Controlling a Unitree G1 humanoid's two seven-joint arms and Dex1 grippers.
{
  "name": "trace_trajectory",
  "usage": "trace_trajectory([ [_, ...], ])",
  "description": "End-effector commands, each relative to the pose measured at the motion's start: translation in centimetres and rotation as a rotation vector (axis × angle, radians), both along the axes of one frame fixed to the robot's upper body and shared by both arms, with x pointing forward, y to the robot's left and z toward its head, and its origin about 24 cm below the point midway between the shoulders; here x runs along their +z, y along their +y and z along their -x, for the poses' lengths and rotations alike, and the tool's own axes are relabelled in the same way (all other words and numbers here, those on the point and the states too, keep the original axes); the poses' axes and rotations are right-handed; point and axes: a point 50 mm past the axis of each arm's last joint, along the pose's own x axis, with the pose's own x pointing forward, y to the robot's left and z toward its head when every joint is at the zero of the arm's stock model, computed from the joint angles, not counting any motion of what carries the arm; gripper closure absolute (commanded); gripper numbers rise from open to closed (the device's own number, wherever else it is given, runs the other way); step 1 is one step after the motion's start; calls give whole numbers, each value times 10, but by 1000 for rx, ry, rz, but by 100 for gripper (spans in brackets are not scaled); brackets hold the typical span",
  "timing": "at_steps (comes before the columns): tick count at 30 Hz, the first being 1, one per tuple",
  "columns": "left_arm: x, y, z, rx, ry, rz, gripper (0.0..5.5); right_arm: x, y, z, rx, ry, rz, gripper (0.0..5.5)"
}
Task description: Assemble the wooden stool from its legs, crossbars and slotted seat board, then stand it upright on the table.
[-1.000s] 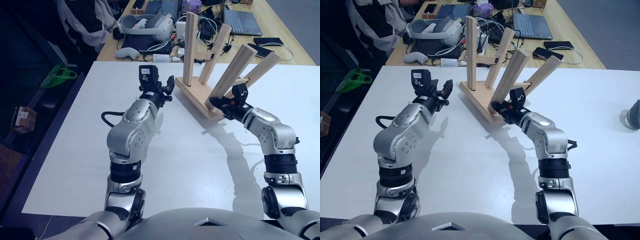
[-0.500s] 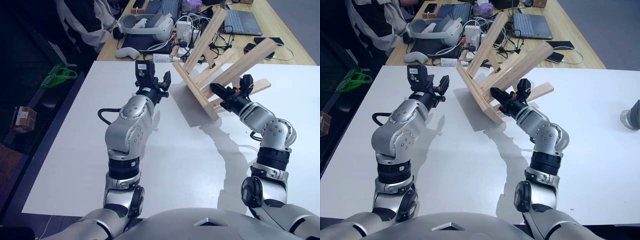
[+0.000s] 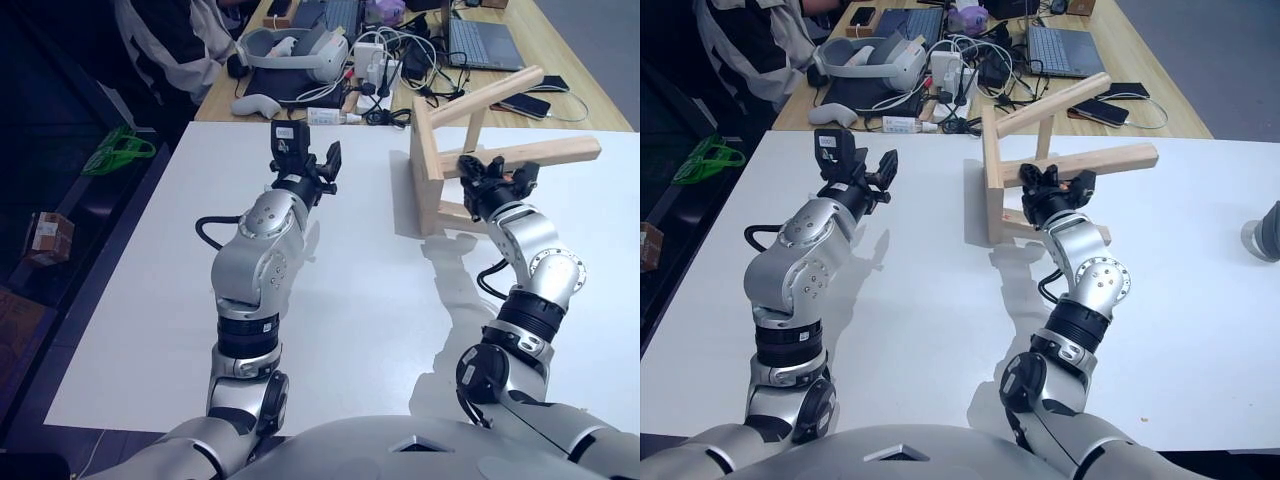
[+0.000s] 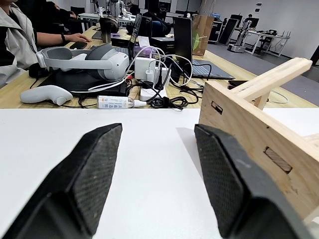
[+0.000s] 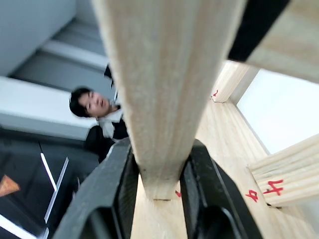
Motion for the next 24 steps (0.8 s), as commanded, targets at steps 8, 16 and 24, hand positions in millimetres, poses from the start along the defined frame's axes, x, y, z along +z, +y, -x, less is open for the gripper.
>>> trace_trajectory([
  [8, 2, -2, -2, -20, -15, -20, 279, -19, 18, 11, -27, 201, -55, 372],
  [16, 4, 0, -4, -16, -26, -23, 279, 8, 27, 19, 52, 226, 71, 225],
  [24, 6, 1, -5, -13, -40, -21, 279, 46, 49, 15, 226, 166, 510, 86],
])
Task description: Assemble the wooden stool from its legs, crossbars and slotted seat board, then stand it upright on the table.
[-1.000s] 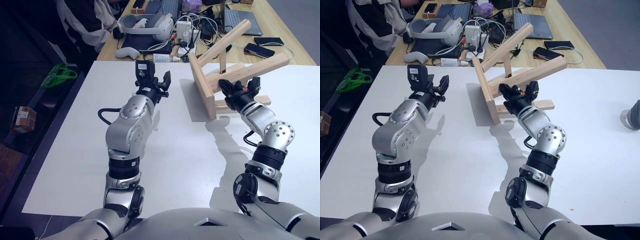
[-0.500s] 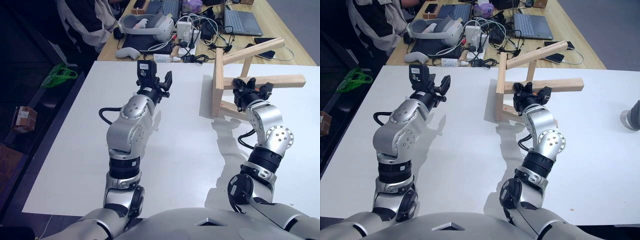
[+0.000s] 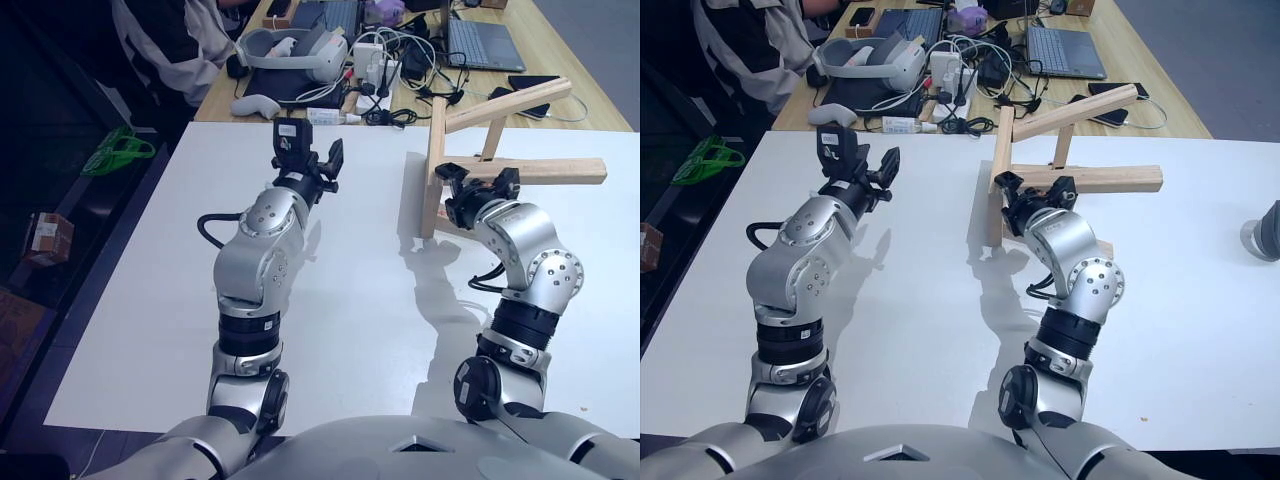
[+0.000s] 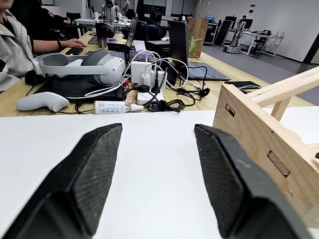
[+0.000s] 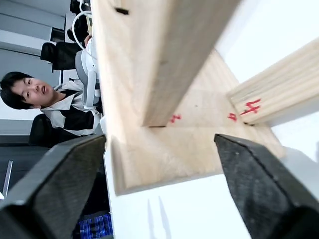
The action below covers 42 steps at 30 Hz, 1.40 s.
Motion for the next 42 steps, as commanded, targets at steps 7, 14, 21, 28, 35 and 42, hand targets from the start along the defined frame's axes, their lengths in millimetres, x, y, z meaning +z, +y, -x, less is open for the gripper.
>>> trace_trajectory([
  [7, -10, 6, -3, 50, 127, 187, 279, 58, 44, 5, 725, -357, 1133, 37],
  [14, -46, 0, 14, 51, 310, 282, 279, 73, 30, 11, 1123, -735, 1984, 37],
  [21, -51, 5, 22, -1, 243, 61, 279, 45, -34, 16, 1628, -550, 2243, 37],
  [28, -53, 1, 23, -11, 247, 80, 279, 12, -61, -11, 1684, -375, 2470, 37],
  [35, -53, 2, 23, -8, 247, 70, 279, -13, -51, -32, 1524, -397, 2536, 37],
  [42, -53, 1, 23, -18, 245, 61, 279, -18, -34, -34, 1431, -479, 2462, 62],
])
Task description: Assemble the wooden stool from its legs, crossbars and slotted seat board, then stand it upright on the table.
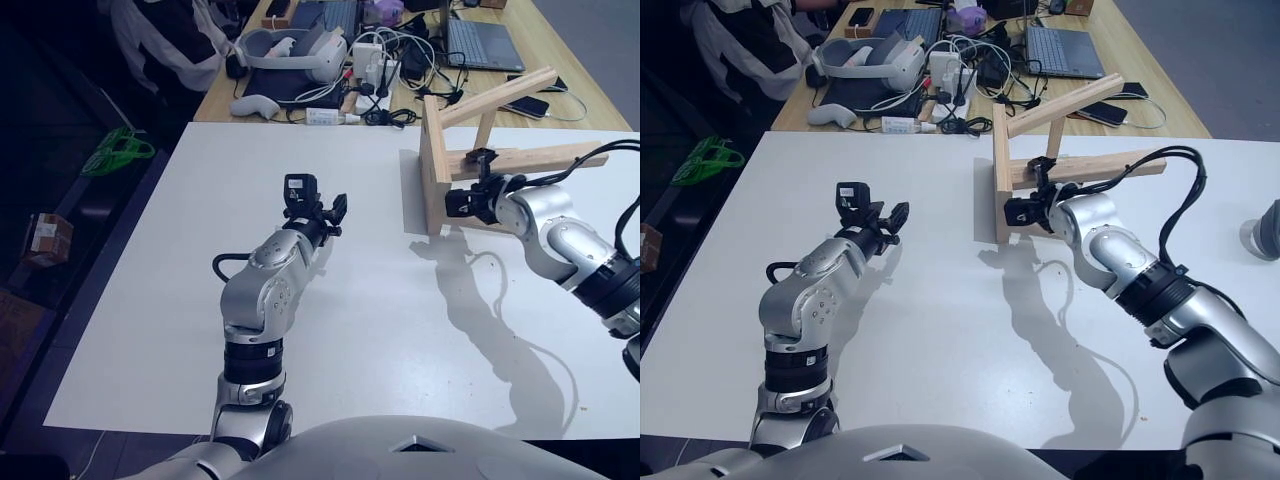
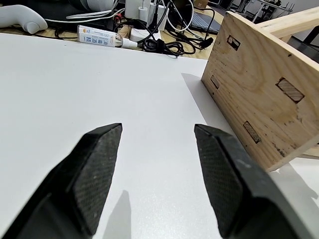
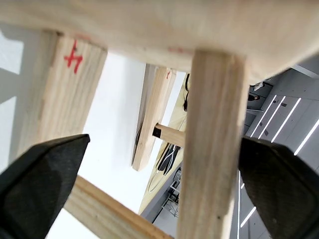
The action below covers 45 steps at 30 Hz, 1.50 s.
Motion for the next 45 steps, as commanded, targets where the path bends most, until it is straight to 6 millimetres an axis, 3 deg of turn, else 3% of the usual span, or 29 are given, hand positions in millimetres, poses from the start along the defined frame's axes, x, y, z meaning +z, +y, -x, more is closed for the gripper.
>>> trace_trajectory([
  [1, 1, 0, -1, -5, -2, -20, 279, -2, 0, -3, -15, -15, -17, 82],
  [9, 0, 1, 0, -2, -1, -18, 279, -29, -1, -10, -17, -87, -28, 215],
  [12, 1, 0, -1, -6, -6, -22, 279, -36, -1, -9, -15, -80, -115, 259],
  [21, 1, -1, -1, -11, -11, -30, 279, -27, 17, -5, 6, -5, -389, 375],
  [28, 2, -2, -2, -17, -15, -34, 279, -12, 29, -6, 31, -36, -541, 376],
  [35, 2, -1, -4, -16, -19, -44, 279, 1, 53, -2, 49, -1, -896, 375],
  [45, 4, 1, -5, -13, -24, -56, 279, 7, 61, -1, -25, 62, -1216, 375],
])
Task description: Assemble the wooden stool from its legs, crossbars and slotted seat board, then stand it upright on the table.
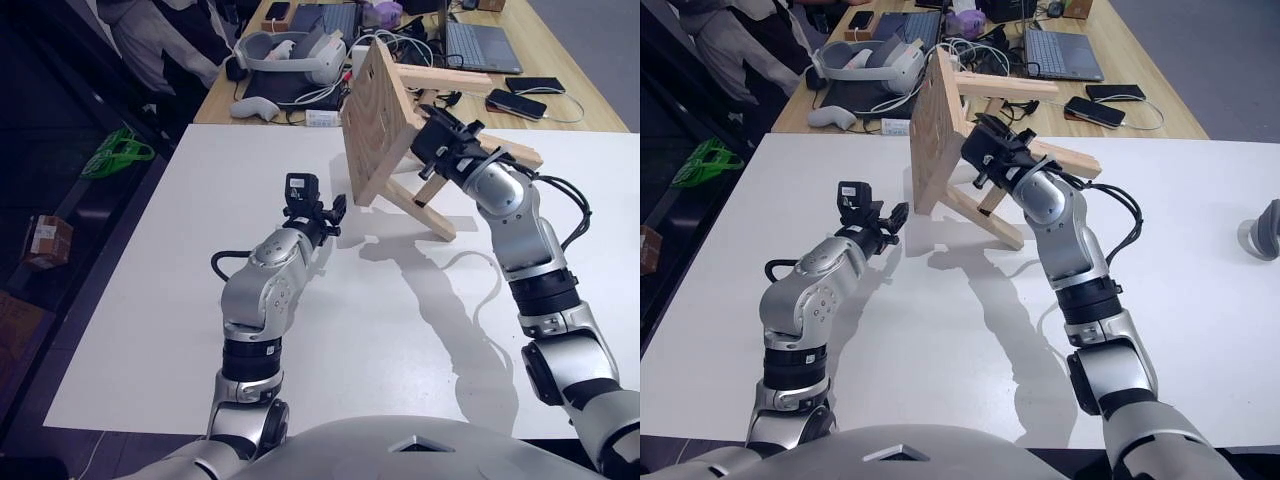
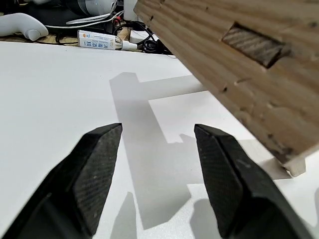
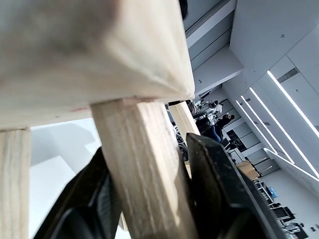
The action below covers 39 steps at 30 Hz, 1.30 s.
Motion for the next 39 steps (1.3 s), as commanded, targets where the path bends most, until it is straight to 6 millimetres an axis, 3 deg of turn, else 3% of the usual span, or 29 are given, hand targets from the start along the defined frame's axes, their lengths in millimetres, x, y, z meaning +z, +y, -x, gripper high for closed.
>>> trace_trajectory([
  [1, 4, 0, -2, -3, -17, -14, 279, -35, 3, 5, -11, 242, -174, 375],
  [6, 5, 1, -3, 3, -20, -20, 279, -34, 0, 3, -62, 353, -415, 384],
  [17, 7, 4, -6, 8, -45, -41, 279, -43, -4, 4, -125, 431, -515, 443],
  [21, 14, 0, -23, 89, -151, -42, 279, -53, 2, 9, -74, 504, -621, 444],
  [25, 20, -6, -34, 139, -243, 8, 279, -53, 2, 11, -59, 499, -738, 364],
  [32, 9, -5, -29, 116, -317, -64, 279, -52, 1, 24, -36, 473, -814, 256],
  [36, 17, 4, -16, 67, -389, -46, 279, -47, -18, 42, -82, 404, -889, 192],
  [39, 9, 8, -5, 61, -356, -52, 279, -50, -23, 61, -119, 391, -911, 143],
])
